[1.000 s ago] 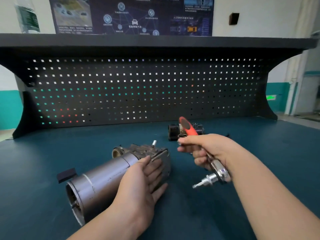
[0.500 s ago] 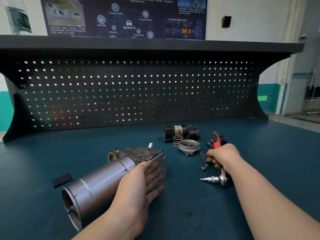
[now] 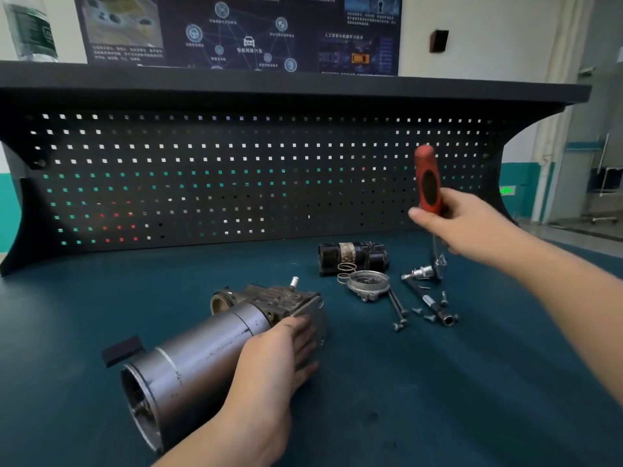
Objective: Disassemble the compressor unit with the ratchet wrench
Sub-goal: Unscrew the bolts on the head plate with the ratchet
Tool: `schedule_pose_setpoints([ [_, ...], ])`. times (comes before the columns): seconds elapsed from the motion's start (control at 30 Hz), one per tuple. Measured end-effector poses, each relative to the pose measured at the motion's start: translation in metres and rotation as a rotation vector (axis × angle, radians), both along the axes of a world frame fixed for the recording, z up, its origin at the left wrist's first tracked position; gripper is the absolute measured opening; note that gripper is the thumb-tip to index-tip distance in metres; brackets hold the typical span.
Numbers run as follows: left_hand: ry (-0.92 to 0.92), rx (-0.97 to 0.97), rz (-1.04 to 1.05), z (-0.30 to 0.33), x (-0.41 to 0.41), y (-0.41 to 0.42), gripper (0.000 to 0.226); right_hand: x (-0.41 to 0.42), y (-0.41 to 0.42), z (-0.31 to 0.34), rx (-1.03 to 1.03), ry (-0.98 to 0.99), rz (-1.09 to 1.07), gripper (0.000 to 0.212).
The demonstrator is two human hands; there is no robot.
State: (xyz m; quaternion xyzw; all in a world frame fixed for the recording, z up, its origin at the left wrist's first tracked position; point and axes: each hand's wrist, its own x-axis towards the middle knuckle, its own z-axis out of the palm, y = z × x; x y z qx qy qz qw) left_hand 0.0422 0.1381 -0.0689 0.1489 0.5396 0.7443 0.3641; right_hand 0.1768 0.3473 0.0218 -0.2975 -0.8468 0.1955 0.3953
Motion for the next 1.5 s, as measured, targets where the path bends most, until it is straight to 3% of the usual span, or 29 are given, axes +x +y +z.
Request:
schedule_pose_setpoints([
  [0.07,-0.003,-0.004,0.003,0.0,0.0,0.0,0.016,0.006,0.009,-0.005,0.072,-0.025,-0.008,0.019],
  [0.17,0.004,-0.014,0.005,0.001,0.0,-0.001,0.014,0.012,0.025,-0.039,-0.002,0.013,0.032,0.021],
  [0.3,-0.021,-0.036,-0.027,0.005,0.0,0.001,0.015,0.004,0.041,-0.085,0.164,-0.041,0.058,0.022],
  [0.5,0.005,-0.038,0.002,0.006,0.0,0.001,0.017,-0.004,0.048,-0.098,0.271,-0.034,0.075,0.023],
  [0.6,0.03,-0.029,-0.025,0.005,0.001,0.0,0.019,0.003,0.052,-0.099,0.346,-0.168,0.139,0.019],
  [0.7,0.051,-0.033,-0.008,0.004,0.001,-0.001,0.021,0.006,0.057,-0.099,0.231,-0.405,0.171,0.02],
  [0.77,0.074,-0.037,0.01,0.004,0.001,-0.001,0.02,0.007,0.057,-0.099,0.133,-0.463,0.183,0.031],
  [0.83,0.105,-0.044,0.016,0.002,0.0,-0.001,0.02,0.007,0.058,-0.097,0.174,-0.508,0.162,0.036],
  [1.03,0.157,-0.059,0.025,0.001,-0.003,0.0,0.02,0.001,0.053,-0.09,0.229,-0.665,0.06,0.031],
  [1.1,0.166,-0.062,0.029,0.002,-0.003,0.001,0.02,-0.003,0.036,-0.081,0.26,-0.58,0.009,0.03],
  [1.13,0.171,-0.069,0.036,0.002,-0.003,0.002,0.02,-0.009,0.022,-0.077,0.27,-0.436,0.023,0.028],
  [1.2,0.18,-0.084,0.054,0.002,-0.005,0.003,0.022,-0.032,-0.02,-0.073,0.157,-0.106,0.126,0.02],
  [1.27,0.189,-0.102,0.065,0.005,-0.005,0.002,0.024,-0.06,-0.064,-0.079,-0.156,-0.007,0.215,0.019],
  [1.33,0.188,-0.108,0.076,0.007,-0.006,0.002,0.025,-0.083,-0.089,-0.088,-0.457,-0.124,0.227,0.057],
  [1.4,0.18,-0.124,0.085,0.008,-0.007,0.003,0.028,-0.089,-0.096,-0.094,-0.648,-0.086,0.252,0.084],
  [1.43,0.184,-0.126,0.072,0.009,-0.007,0.003,0.029,-0.087,-0.095,-0.094,-0.728,-0.015,0.295,0.084],
  [1.5,0.201,-0.135,0.041,0.01,-0.006,0.003,0.034,-0.086,-0.094,-0.096,-0.852,0.106,0.447,0.059],
])
